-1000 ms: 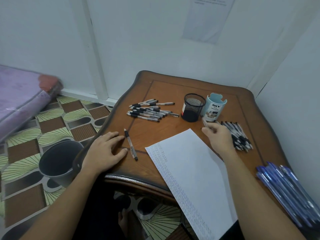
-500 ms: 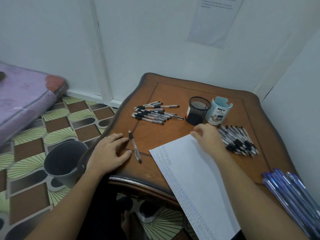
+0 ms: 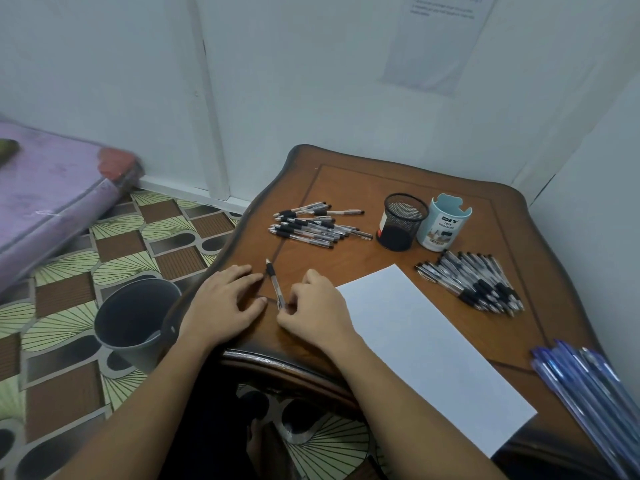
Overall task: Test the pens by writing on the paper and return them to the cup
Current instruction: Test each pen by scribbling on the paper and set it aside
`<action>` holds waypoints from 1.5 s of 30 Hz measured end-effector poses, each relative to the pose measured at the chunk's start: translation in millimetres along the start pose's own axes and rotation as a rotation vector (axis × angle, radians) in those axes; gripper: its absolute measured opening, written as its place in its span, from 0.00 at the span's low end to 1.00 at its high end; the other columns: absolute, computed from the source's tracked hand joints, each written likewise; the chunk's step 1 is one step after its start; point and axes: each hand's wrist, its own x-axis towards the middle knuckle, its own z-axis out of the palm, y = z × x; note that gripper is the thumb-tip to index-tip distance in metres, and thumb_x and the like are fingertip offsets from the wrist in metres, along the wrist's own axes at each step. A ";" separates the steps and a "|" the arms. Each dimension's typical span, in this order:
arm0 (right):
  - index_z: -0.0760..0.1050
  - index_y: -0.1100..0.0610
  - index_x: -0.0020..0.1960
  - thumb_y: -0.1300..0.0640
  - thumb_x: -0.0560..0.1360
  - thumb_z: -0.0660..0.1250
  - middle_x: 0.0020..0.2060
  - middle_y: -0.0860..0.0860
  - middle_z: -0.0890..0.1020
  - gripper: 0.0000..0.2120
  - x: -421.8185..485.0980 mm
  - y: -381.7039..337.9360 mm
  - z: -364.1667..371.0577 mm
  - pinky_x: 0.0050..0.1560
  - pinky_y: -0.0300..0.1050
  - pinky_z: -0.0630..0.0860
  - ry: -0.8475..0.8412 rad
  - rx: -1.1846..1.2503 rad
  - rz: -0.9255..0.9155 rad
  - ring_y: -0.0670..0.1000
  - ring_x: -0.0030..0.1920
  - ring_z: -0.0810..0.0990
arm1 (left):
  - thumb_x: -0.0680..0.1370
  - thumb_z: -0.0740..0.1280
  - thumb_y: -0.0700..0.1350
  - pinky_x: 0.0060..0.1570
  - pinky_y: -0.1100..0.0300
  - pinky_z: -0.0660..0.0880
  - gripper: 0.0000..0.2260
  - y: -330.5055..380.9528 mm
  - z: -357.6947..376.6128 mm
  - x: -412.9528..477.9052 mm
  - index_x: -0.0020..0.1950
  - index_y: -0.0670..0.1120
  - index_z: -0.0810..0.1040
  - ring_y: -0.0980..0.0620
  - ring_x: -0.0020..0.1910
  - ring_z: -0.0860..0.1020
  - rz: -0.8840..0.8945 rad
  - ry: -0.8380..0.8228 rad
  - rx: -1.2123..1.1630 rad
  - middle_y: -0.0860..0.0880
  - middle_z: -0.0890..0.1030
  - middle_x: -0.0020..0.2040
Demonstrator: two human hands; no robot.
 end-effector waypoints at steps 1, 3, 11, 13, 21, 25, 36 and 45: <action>0.80 0.56 0.48 0.48 0.74 0.67 0.44 0.49 0.69 0.12 0.3 -2.1 0.5 0.44 0.44 0.70 0.003 -0.011 0.009 0.50 0.47 0.70 | 0.70 0.52 0.69 0.71 0.52 0.61 0.33 0.9 -0.2 -0.4 0.67 0.55 0.77 0.51 0.70 0.68 0.001 0.006 -0.007 0.52 0.74 0.69; 0.80 0.58 0.48 0.51 0.75 0.66 0.45 0.49 0.68 0.11 1.3 -5.2 3.2 0.42 0.45 0.68 0.001 -0.008 0.047 0.51 0.47 0.71 | 0.70 0.52 0.69 0.71 0.53 0.60 0.33 2.2 -0.9 -1.1 0.67 0.54 0.77 0.51 0.70 0.68 0.002 0.012 -0.015 0.52 0.74 0.69; 0.77 0.59 0.48 0.51 0.75 0.67 0.51 0.52 0.72 0.11 6.6 -2.1 2.8 0.41 0.46 0.71 0.031 0.151 0.294 0.54 0.46 0.76 | 0.71 0.53 0.69 0.72 0.51 0.61 0.32 0.2 0.1 -1.8 0.68 0.54 0.77 0.51 0.70 0.68 0.003 0.004 -0.021 0.52 0.73 0.70; 0.77 0.58 0.46 0.52 0.75 0.67 0.48 0.52 0.75 0.08 9.6 9.1 -7.7 0.37 0.44 0.70 0.089 0.202 0.326 0.50 0.42 0.76 | 0.71 0.52 0.69 0.72 0.52 0.60 0.33 0.2 -0.7 -1.8 0.68 0.55 0.76 0.52 0.71 0.68 0.008 -0.004 -0.015 0.53 0.73 0.71; 0.78 0.53 0.48 0.61 0.80 0.66 0.46 0.52 0.84 0.04 8.3 75.7 -63.4 0.47 0.45 0.81 0.457 1.085 0.470 0.50 0.48 0.83 | 0.70 0.51 0.70 0.72 0.53 0.59 0.33 1.8 -1.5 -1.7 0.68 0.55 0.75 0.52 0.71 0.67 0.003 0.005 -0.014 0.53 0.73 0.70; 0.77 0.56 0.55 0.59 0.80 0.66 0.45 0.53 0.85 0.05 3.9 92.1 -81.5 0.46 0.46 0.80 0.664 1.451 0.500 0.51 0.48 0.85 | 0.70 0.52 0.69 0.71 0.55 0.59 0.33 2.3 -2.7 -1.5 0.68 0.55 0.76 0.53 0.70 0.68 0.011 0.010 -0.011 0.53 0.73 0.70; 0.72 0.47 0.55 0.50 0.84 0.55 0.33 0.51 0.72 0.08 -10.6 85.4 -76.3 0.24 0.37 0.57 0.479 1.314 0.543 0.46 0.25 0.61 | 0.70 0.53 0.69 0.71 0.54 0.60 0.33 2.9 -2.8 -1.2 0.68 0.55 0.76 0.52 0.70 0.68 -0.001 0.002 -0.021 0.53 0.73 0.70; 0.77 0.60 0.49 0.55 0.84 0.57 0.26 0.52 0.74 0.13 -16.2 91.3 -74.3 0.37 0.44 0.75 0.439 1.450 0.421 0.50 0.32 0.75 | 0.70 0.52 0.69 0.71 0.55 0.59 0.34 4.5 -4.5 -1.2 0.68 0.55 0.76 0.52 0.70 0.67 0.000 -0.003 -0.009 0.53 0.72 0.71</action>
